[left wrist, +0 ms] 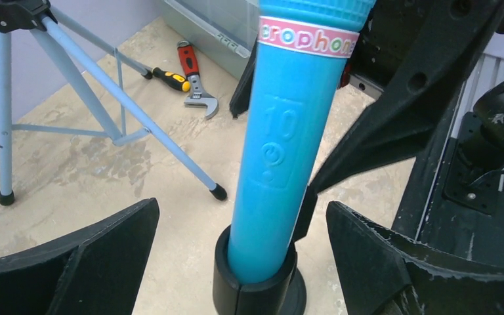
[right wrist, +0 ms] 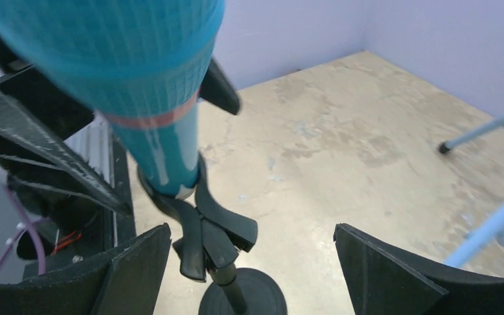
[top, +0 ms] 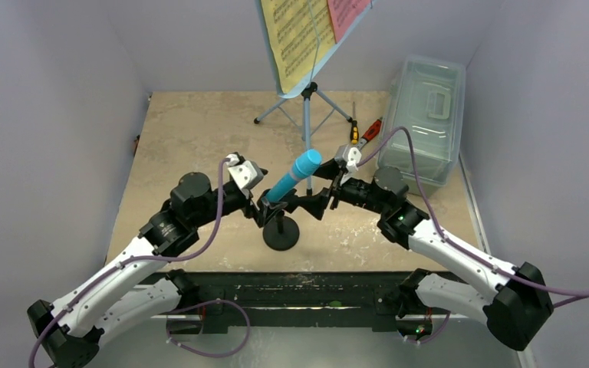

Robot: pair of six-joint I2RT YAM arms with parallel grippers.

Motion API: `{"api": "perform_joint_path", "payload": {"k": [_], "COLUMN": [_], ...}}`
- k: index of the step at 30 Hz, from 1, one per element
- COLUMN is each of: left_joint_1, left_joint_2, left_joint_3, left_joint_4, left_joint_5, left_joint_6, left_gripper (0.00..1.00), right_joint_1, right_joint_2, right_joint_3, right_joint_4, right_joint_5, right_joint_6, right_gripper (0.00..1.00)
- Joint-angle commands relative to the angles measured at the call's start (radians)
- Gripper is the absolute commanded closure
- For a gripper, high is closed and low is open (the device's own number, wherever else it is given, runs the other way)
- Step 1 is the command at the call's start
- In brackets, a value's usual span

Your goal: Set up the instrument practice props

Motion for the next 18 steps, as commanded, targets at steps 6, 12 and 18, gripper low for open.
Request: {"api": "perform_joint_path", "payload": {"k": [6, 12, 18], "left_joint_1": [-0.003, -0.003, -0.004], "left_joint_2": [-0.121, -0.216, -0.242], "left_joint_3": [0.146, 0.243, 0.283], "left_joint_4": [-0.111, -0.143, -0.113], "left_joint_5": [-0.066, -0.235, -0.508], "left_joint_6": [-0.092, -0.122, -0.187], "left_gripper": [0.00, 0.00, 0.00], "right_joint_1": [-0.003, -0.003, -0.003], "right_joint_2": [-0.148, -0.251, -0.390], "right_joint_3": [0.135, 0.230, 0.312], "right_joint_4": [-0.352, -0.587, -0.648], "right_joint_5": [0.432, 0.659, 0.793], "right_joint_6": [0.151, 0.135, 0.098], "right_gripper": [0.02, 0.02, 0.02]}}
